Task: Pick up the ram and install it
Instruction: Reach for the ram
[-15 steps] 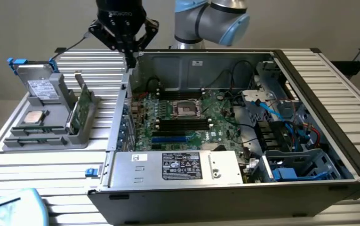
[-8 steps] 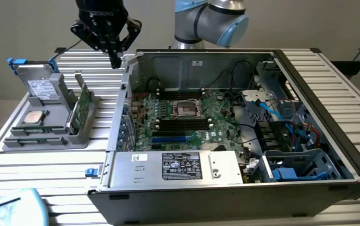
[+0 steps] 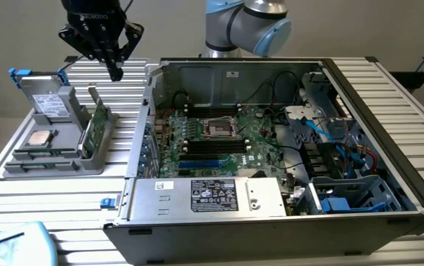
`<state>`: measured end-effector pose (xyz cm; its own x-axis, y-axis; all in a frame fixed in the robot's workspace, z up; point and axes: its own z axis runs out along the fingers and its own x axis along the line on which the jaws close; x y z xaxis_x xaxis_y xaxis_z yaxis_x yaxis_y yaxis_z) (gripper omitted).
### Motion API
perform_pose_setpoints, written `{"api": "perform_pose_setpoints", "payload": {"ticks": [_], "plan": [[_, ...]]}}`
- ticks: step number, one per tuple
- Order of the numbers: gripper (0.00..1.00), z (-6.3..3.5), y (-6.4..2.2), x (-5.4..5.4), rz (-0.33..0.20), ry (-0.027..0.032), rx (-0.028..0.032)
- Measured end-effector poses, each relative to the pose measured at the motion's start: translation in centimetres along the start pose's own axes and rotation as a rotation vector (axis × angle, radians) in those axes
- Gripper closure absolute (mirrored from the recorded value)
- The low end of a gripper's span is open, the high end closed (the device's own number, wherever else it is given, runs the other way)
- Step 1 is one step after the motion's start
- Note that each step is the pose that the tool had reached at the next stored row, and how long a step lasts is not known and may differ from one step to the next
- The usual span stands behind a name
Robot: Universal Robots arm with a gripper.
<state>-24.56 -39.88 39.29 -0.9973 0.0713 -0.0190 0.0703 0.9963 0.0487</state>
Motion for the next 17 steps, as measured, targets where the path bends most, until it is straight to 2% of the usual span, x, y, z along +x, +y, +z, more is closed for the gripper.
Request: {"api": "perform_pose_setpoints", "payload": {"ticks": [17], "plan": [[0.89,0.48,-0.58,7.7,0.000,0.0016,0.0001]]}}
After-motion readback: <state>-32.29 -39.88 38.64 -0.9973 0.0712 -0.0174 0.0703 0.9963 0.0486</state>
